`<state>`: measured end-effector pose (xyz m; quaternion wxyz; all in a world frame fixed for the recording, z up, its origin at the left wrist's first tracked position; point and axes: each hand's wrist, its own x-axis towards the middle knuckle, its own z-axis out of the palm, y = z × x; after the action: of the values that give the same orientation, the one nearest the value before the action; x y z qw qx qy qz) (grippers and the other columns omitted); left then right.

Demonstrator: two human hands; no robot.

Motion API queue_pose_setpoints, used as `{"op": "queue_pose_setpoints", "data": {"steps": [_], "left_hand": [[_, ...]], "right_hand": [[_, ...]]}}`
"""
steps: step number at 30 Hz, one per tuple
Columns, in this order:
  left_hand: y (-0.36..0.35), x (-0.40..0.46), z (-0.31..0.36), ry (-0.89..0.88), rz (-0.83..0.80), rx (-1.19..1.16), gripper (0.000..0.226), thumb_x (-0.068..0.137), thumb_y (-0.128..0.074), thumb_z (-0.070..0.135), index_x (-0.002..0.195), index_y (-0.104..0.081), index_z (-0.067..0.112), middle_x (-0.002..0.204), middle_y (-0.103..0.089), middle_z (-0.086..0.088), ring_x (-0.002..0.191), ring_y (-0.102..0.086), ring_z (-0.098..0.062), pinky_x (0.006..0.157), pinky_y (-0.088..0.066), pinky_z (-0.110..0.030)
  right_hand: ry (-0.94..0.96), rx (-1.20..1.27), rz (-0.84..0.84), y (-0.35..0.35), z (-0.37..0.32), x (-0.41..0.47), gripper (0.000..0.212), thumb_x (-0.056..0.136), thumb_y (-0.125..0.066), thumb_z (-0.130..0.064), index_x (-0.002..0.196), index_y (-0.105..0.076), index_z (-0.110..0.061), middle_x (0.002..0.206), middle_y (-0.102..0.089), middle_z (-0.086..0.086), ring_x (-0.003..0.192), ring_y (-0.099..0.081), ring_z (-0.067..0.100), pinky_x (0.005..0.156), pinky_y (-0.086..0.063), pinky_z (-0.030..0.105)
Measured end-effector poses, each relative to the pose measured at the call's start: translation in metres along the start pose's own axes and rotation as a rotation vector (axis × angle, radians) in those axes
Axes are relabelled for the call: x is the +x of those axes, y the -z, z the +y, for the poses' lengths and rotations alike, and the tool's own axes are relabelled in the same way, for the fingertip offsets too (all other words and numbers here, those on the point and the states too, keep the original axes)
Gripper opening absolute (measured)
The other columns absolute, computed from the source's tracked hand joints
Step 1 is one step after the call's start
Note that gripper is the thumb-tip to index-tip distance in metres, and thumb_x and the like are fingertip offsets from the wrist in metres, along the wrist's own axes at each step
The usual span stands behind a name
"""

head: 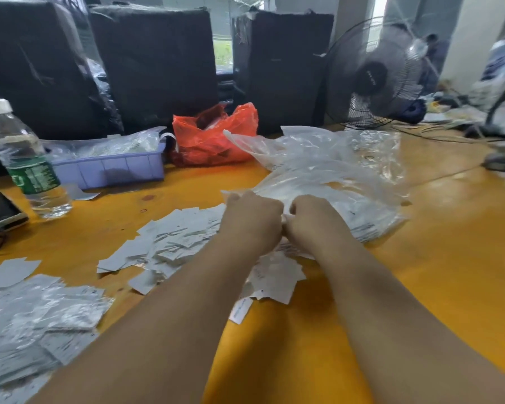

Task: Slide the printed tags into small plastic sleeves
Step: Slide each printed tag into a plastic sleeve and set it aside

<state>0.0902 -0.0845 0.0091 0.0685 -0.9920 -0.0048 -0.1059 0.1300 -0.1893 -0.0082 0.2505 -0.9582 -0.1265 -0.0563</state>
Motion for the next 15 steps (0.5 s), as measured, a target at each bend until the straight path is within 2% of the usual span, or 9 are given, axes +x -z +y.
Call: {"op": "queue_pose_setpoints", "data": {"steps": [2,4,6,8,10,12,15], "left_hand": [[-0.009,0.01,-0.001,0.025,-0.082,0.047,0.017,0.095,-0.043,0.024,0.081,-0.053,0.023,0.075,-0.05,0.004,0.098,-0.054,-0.026,0.091,-0.03,-0.043],[-0.019,0.017,0.001,0.073,-0.126,0.037,0.028,0.098,-0.042,0.039,0.076,-0.048,0.022,0.078,-0.051,0.003,0.093,-0.052,-0.024,0.099,-0.028,-0.047],[-0.027,0.021,0.005,0.097,-0.069,0.025,0.022,0.095,-0.048,0.039,0.086,-0.054,0.02,0.087,-0.058,-0.001,0.094,-0.051,-0.026,0.1,-0.028,-0.047],[-0.034,0.023,0.012,0.067,0.05,0.015,0.017,0.088,-0.054,0.027,0.103,-0.059,0.022,0.099,-0.059,-0.002,0.099,-0.05,-0.027,0.093,-0.03,-0.044],[-0.038,0.024,0.019,-0.04,0.12,0.008,0.029,0.083,-0.057,0.022,0.112,-0.055,0.026,0.108,-0.053,-0.002,0.105,-0.047,-0.027,0.086,-0.03,-0.041],[-0.041,0.025,0.023,-0.129,0.104,0.011,0.029,0.083,-0.058,0.027,0.112,-0.055,0.027,0.108,-0.05,-0.002,0.105,-0.045,-0.027,0.085,-0.029,-0.041],[-0.042,0.025,0.019,-0.082,0.022,-0.05,0.028,0.088,-0.051,0.027,0.115,-0.057,0.032,0.113,-0.051,-0.002,0.108,-0.045,-0.026,0.088,-0.028,-0.042]], "right_hand": [[-0.027,0.069,0.052,0.005,0.006,0.003,0.029,0.083,-0.062,-0.022,0.111,-0.06,-0.015,0.108,-0.057,0.007,0.083,-0.048,0.022,0.067,-0.039,0.03],[-0.075,0.108,0.071,0.01,0.01,0.006,0.03,0.082,-0.061,-0.015,0.111,-0.059,-0.012,0.111,-0.054,0.009,0.082,-0.046,0.022,0.068,-0.039,0.031],[-0.135,0.108,0.06,0.011,0.016,0.009,0.011,0.08,-0.061,-0.012,0.086,-0.052,-0.011,0.093,-0.051,0.007,0.07,-0.046,0.021,0.062,-0.037,0.029],[-0.177,0.082,0.031,0.009,0.02,0.012,0.024,0.082,-0.06,-0.012,0.07,-0.04,-0.016,0.076,-0.044,0.002,0.058,-0.04,0.016,0.052,-0.032,0.027],[-0.184,0.066,0.007,0.005,0.021,0.013,0.028,0.084,-0.059,-0.012,0.068,-0.037,-0.02,0.071,-0.042,0.0,0.058,-0.039,0.015,0.048,-0.029,0.026],[-0.193,0.058,-0.006,0.003,0.02,0.015,0.025,0.083,-0.058,-0.011,0.069,-0.039,-0.019,0.072,-0.044,0.001,0.058,-0.042,0.017,0.048,-0.03,0.026],[-0.198,0.061,0.0,0.003,0.019,0.016,0.021,0.08,-0.063,-0.013,0.072,-0.044,-0.016,0.074,-0.048,0.003,0.058,-0.043,0.018,0.048,-0.031,0.026]]}}
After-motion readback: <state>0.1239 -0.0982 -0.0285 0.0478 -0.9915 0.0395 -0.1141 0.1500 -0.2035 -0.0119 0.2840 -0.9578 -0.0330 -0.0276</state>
